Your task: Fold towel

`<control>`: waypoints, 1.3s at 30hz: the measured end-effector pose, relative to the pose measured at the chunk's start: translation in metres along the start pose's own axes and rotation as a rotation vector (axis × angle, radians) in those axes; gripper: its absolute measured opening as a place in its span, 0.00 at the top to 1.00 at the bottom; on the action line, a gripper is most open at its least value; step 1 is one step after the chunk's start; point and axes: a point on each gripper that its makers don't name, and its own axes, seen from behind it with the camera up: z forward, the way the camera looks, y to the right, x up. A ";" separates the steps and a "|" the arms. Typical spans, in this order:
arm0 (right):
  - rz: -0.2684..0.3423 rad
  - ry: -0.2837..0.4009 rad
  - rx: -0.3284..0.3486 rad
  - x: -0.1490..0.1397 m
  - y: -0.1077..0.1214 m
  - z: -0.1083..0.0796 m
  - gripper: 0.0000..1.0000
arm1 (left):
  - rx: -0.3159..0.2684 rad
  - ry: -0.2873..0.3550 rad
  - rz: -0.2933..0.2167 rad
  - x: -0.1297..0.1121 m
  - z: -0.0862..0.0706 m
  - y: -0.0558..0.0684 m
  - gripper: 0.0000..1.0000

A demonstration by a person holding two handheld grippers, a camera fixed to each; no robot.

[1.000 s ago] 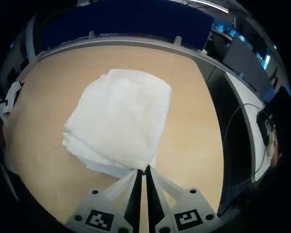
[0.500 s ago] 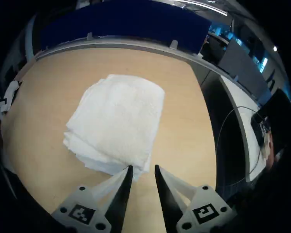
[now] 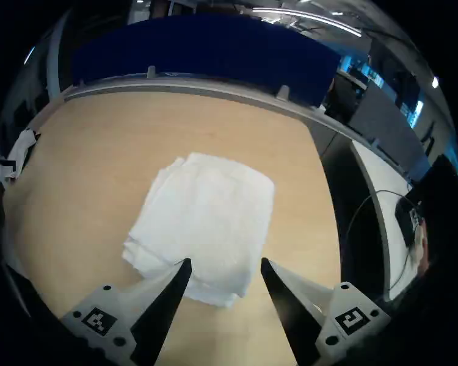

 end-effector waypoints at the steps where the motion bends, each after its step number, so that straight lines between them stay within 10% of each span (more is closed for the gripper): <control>1: -0.001 0.004 0.004 0.004 -0.003 0.002 0.12 | 0.001 0.000 -0.002 0.000 0.000 -0.001 0.06; 18: -0.022 -0.043 0.055 0.000 -0.044 0.041 0.11 | 0.028 -0.004 -0.022 -0.008 -0.007 -0.019 0.06; 39: -0.036 -0.004 0.033 0.021 -0.037 0.031 0.12 | 0.028 0.003 -0.028 -0.003 -0.006 -0.027 0.07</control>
